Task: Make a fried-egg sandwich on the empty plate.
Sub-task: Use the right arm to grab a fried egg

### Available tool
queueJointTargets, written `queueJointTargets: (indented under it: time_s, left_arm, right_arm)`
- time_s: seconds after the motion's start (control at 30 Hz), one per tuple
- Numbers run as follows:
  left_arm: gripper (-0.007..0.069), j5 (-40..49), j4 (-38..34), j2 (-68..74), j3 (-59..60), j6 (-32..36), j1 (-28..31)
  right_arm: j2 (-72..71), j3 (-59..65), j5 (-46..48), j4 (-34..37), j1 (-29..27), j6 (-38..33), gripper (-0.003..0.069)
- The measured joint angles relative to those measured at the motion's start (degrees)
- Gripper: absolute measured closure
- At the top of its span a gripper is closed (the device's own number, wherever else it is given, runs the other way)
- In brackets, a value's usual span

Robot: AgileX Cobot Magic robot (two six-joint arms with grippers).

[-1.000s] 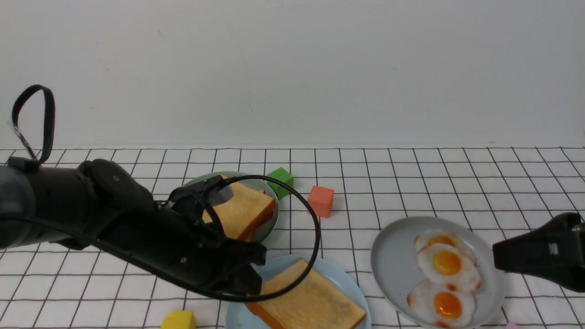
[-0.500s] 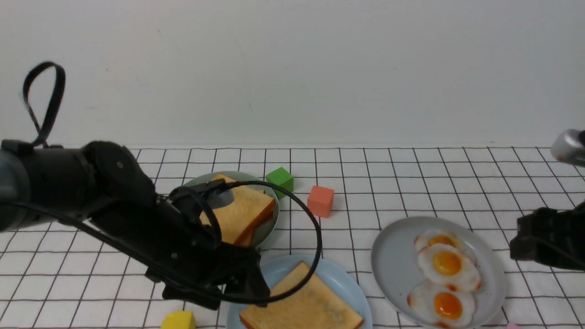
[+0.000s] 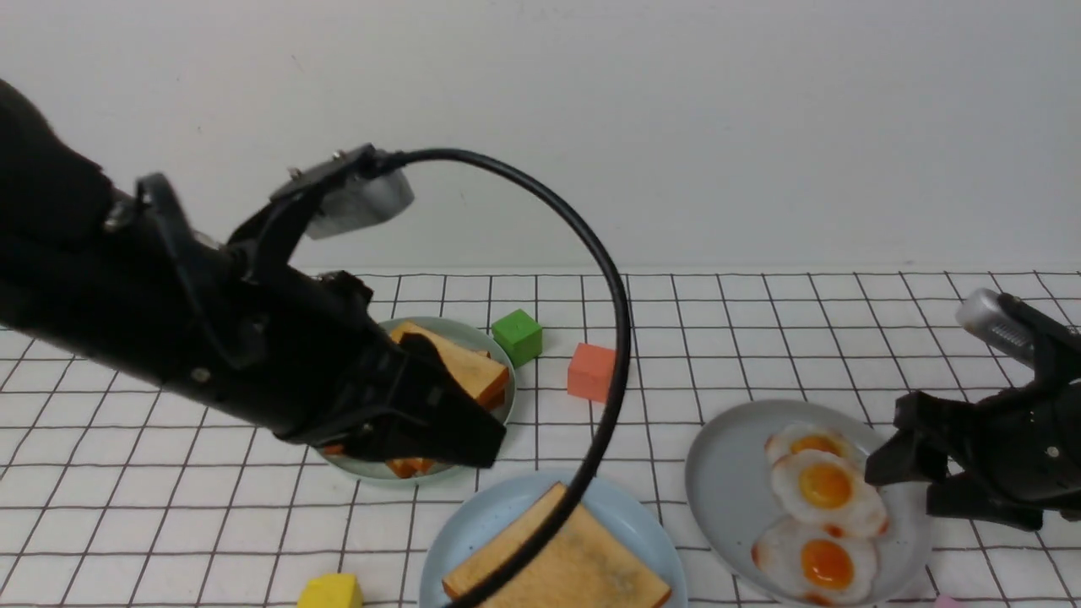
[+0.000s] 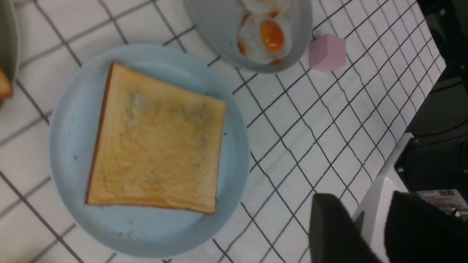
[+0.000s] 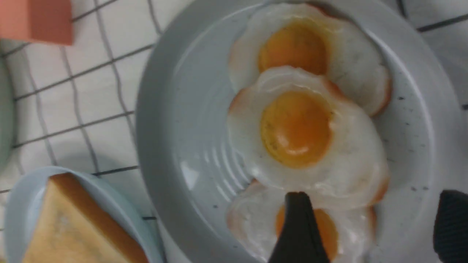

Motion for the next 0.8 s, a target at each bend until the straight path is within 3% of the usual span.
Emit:
queueJointTargets:
  time_s: [0.17, 0.8]
  left_arm:
    - [0.0638, -0.39, -1.92, -4.84, 1.13, 8.92, 0.00]
    - [0.0638, -1.09, -3.12, -5.25, 1.18, 10.34, 0.00]
  right_arm:
    - [1.88, -0.22, 0.40, 11.69, -1.08, -13.34, 0.0174]
    - [8.96, -0.28, 0.21, 11.44, -1.18, -16.33, 0.0179]
